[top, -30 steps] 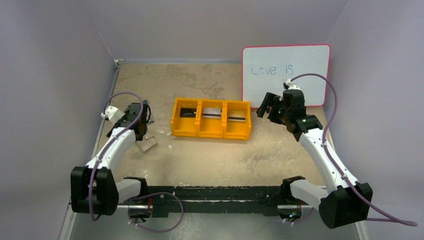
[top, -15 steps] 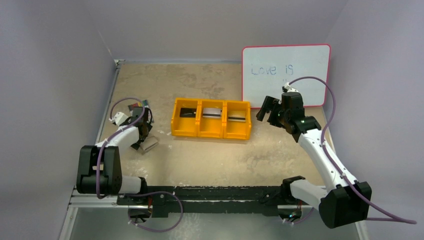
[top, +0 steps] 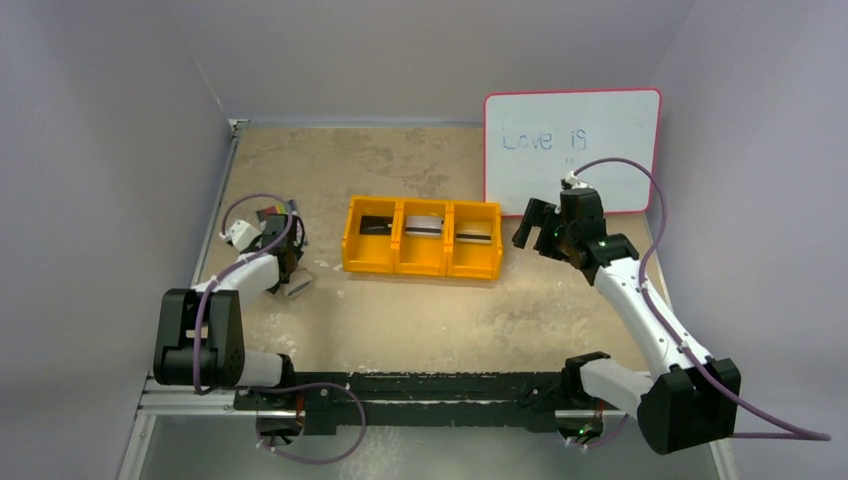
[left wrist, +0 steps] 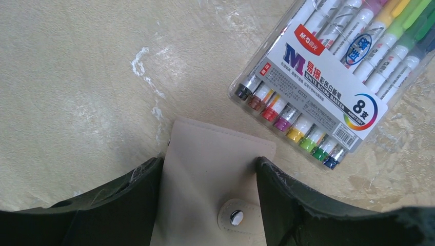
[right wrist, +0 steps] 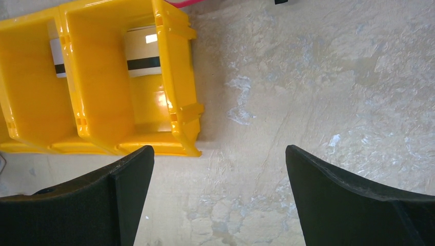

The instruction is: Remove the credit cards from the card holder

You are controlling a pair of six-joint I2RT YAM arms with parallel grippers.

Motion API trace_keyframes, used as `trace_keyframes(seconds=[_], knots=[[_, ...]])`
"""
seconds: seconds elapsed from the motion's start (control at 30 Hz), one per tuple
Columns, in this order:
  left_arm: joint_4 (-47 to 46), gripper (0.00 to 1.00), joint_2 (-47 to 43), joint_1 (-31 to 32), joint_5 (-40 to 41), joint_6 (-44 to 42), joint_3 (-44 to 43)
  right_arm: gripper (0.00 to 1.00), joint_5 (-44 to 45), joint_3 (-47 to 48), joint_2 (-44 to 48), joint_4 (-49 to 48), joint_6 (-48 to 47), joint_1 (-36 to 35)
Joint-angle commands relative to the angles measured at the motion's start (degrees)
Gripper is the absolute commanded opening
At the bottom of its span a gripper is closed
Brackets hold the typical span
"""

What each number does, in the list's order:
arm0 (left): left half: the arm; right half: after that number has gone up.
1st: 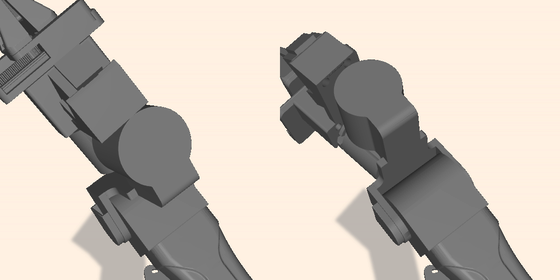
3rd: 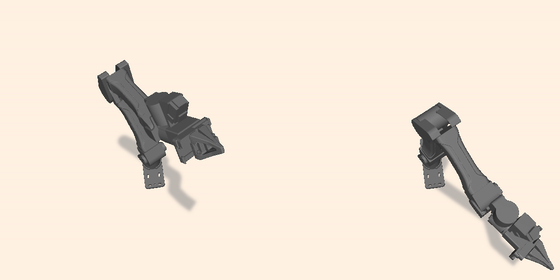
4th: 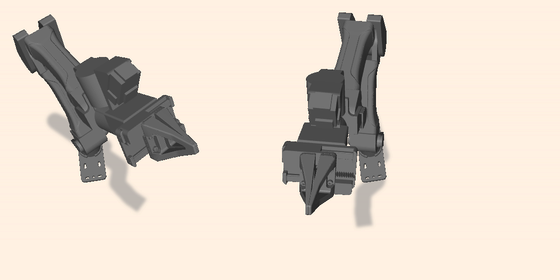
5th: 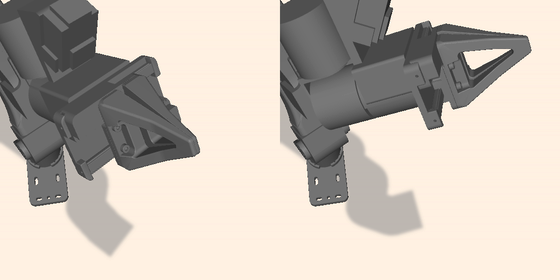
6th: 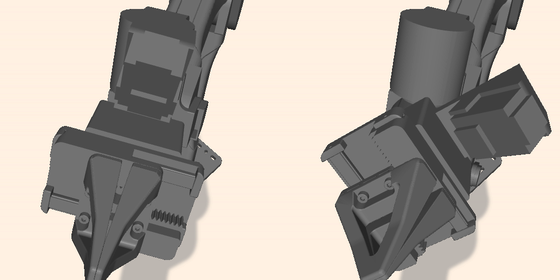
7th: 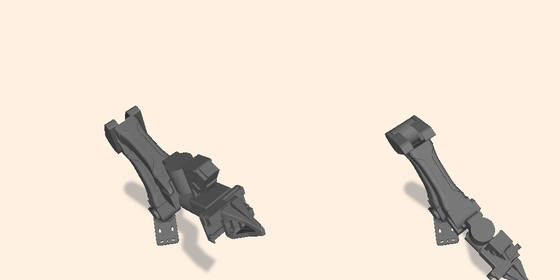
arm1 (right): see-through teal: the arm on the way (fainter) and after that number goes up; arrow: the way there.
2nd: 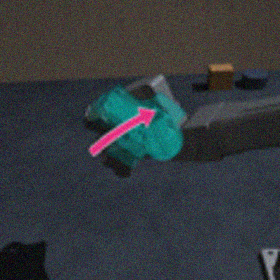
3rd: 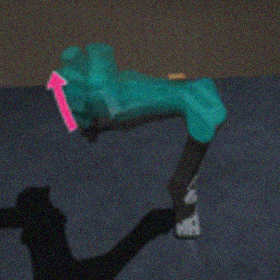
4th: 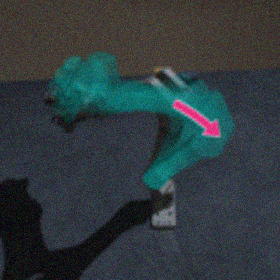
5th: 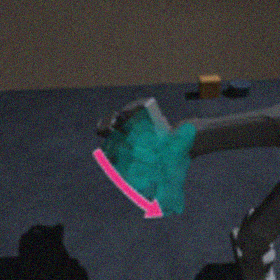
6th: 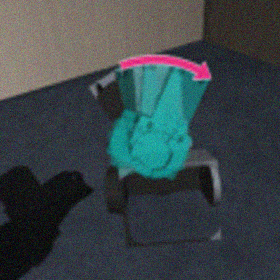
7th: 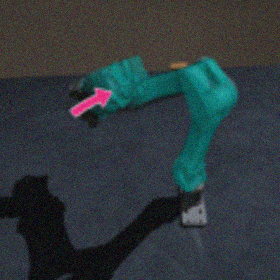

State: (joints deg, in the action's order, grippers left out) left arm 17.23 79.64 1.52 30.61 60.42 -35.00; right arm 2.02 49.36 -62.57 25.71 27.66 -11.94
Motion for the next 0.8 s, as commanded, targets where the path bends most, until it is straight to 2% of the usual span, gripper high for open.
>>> trace_keyframes(seconds=[0.0,0.17,0.43,0.5,0.63,0.77], knots=[[5.1,0.39,0.4,-0.4,-4.9,0.4,3.2,1.00,1.1,0.9,1.0,0.3,-1.2,0.0],[6.3,0.24,-6.1,-0.3,-8.8,-0.8,3.6,1.00,1.0,0.7,1.2,0.1,-0.9,-0.1],[7.3,0.23,-13.7,1.6,-17.7,-0.1,7.4,1.00,0.0,0.5,1.1,-0.3,-0.3,0.0],[7.4,0.24,-15.1,5.1,-18.7,1.6,8.7,1.00,0.1,0.6,1.1,-0.4,-0.3,0.0],[6.8,0.24,-17.1,16.7,-17.9,7.7,10.5,1.00,0.2,0.5,1.4,-1.3,0.0,-0.1],[9.4,0.26,-19.2,24.0,-15.3,11.7,11.1,1.00,-1.9,0.2,1.6,-1.8,0.7,-0.1]])
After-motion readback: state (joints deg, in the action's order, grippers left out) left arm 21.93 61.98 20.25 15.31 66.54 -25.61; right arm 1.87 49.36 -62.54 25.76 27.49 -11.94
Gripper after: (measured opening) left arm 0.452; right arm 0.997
